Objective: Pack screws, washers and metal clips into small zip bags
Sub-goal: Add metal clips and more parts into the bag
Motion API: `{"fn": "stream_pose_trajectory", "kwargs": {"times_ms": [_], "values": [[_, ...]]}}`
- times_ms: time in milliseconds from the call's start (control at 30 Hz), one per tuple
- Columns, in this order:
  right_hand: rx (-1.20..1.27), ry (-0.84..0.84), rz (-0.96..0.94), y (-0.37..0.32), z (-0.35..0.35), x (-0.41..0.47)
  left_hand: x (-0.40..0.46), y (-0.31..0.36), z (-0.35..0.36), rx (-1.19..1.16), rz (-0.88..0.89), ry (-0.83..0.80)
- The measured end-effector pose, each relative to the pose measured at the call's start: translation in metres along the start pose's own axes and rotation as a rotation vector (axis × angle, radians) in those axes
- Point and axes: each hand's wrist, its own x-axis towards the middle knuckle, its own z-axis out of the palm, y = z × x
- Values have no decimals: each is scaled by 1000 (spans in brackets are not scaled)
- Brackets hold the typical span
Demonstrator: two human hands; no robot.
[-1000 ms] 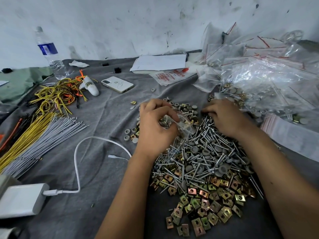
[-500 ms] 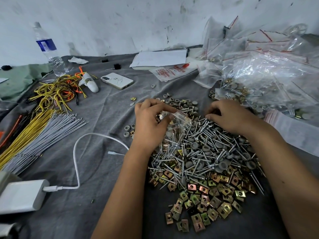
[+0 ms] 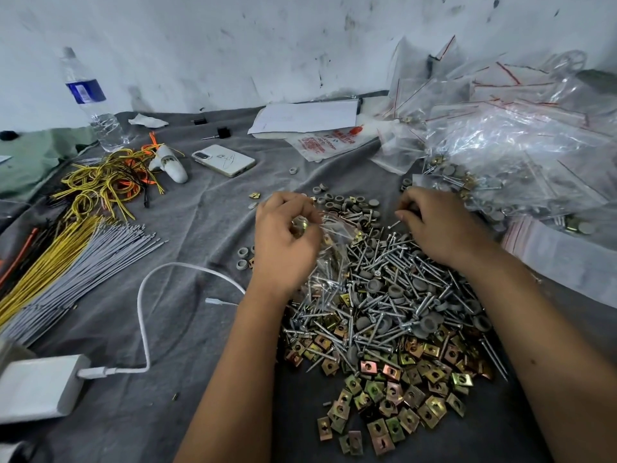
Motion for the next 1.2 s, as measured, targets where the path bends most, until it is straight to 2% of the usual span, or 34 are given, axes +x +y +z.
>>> {"fn": "stream_pose_trajectory", "kwargs": {"times_ms": [133,233,467,633,833,967,1200], "values": [[-98,-15,-5,-8,1,8,2,-2,0,-29,-6,-6],[-107,-14,-76,-18,8,29,2,-2,1,-17,23,-16],[-169,-197,-58,-33,37,88,2,1,-1,-27,51,-3],[-168,-174,-52,-30,28,81,2,2,-1,-26,50,-3],[71,59,-108,-23,7,39,0,3,0,-59,78,-22],[315,37,-153,-27,-6,7,-2,5,1,-56,106,-59],[459,46,-232,-43,-7,-14,-1,3,3,43,140,-82]]}}
